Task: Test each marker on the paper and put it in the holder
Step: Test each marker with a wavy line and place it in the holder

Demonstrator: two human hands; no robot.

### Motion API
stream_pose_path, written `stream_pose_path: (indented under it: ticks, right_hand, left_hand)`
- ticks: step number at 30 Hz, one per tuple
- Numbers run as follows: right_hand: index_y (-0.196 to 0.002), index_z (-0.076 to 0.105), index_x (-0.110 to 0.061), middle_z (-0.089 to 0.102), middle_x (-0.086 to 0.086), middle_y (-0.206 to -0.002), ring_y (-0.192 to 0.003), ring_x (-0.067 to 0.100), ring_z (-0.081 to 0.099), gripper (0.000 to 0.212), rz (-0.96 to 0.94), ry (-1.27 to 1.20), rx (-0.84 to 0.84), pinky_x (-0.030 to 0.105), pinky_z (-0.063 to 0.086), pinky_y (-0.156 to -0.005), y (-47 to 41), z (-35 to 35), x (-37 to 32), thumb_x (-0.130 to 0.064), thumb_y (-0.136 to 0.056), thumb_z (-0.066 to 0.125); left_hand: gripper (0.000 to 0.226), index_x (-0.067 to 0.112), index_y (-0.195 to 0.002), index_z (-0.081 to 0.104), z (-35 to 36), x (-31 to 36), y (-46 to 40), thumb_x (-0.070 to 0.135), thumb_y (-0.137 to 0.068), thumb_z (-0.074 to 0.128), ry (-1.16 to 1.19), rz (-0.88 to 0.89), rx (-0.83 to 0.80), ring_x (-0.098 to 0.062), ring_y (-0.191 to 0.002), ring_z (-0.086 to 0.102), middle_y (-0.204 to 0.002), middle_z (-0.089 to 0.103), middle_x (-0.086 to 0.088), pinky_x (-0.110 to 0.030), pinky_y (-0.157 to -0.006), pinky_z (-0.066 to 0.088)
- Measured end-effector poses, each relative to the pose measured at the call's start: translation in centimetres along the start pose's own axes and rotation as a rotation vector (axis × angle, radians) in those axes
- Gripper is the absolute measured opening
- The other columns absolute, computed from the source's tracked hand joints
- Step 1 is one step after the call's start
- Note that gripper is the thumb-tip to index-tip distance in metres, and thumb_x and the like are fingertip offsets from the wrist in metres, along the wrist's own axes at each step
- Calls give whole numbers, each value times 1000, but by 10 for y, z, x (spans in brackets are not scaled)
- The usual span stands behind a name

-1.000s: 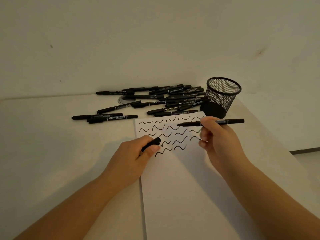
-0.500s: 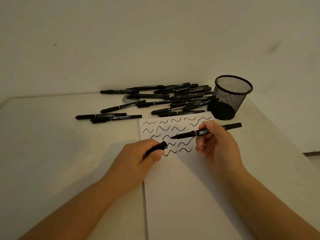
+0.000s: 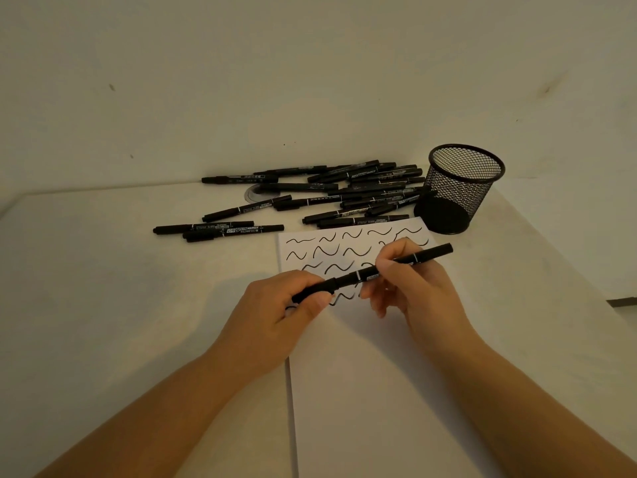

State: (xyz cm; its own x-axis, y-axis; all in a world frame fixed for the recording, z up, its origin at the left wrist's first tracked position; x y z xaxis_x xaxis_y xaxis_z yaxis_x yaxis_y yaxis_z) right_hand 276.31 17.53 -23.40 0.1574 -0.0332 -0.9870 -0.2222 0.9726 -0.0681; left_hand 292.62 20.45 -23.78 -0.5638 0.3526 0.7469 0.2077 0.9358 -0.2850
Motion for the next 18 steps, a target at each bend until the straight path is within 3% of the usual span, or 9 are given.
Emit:
stream_pose_path:
  ticks: [4,8,14,18]
  right_hand:
    - [-72,59,-17,67,7,-62,-52,16,60,17,-15,13,-150,24,49,-49,2,10,0,-6,-85,57]
    - [-70,64,-20,66,4,-60,-54,14,59,4,-46,0,-182,23,49,-51,3,12,-1,-24,-70,65]
    - [-72,59,-15,59,-1,-53,-50,11,53,10,-104,-27,-182,17,44,-51,4,13,1,-16,-76,68]
    - [-71,58,-18,58,-2,-53,-50,10,52,9,-116,-50,-205,13,41,-51,4,14,3,-12,-77,60]
  left_hand:
    - [27,30,-81,59,-2,4,2,49,-85,40,20,38,52,-9,-64,50,-63,53,9,-12,-56,37]
    - [33,25,-75,56,-3,5,5,51,-84,38,38,20,73,-7,-50,44,-61,50,6,-10,-48,33]
    - [37,19,-67,55,0,7,7,49,-82,39,138,-14,80,-6,-42,34,-49,40,6,-10,-43,25]
    - [33,24,-63,53,1,9,8,48,-82,39,158,-22,78,-6,-41,32,-47,38,7,-10,-43,24]
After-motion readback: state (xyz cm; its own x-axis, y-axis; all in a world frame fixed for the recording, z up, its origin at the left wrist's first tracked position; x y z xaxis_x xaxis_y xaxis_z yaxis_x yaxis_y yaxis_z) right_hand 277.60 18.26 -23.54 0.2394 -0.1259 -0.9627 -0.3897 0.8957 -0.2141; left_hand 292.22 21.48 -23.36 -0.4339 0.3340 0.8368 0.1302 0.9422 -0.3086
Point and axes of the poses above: each hand's wrist, its own y-axis away from the middle knuckle, its own z-axis out of the palm, x = y × z, the point moved 5 cm from there along -y, towards the middle knuckle
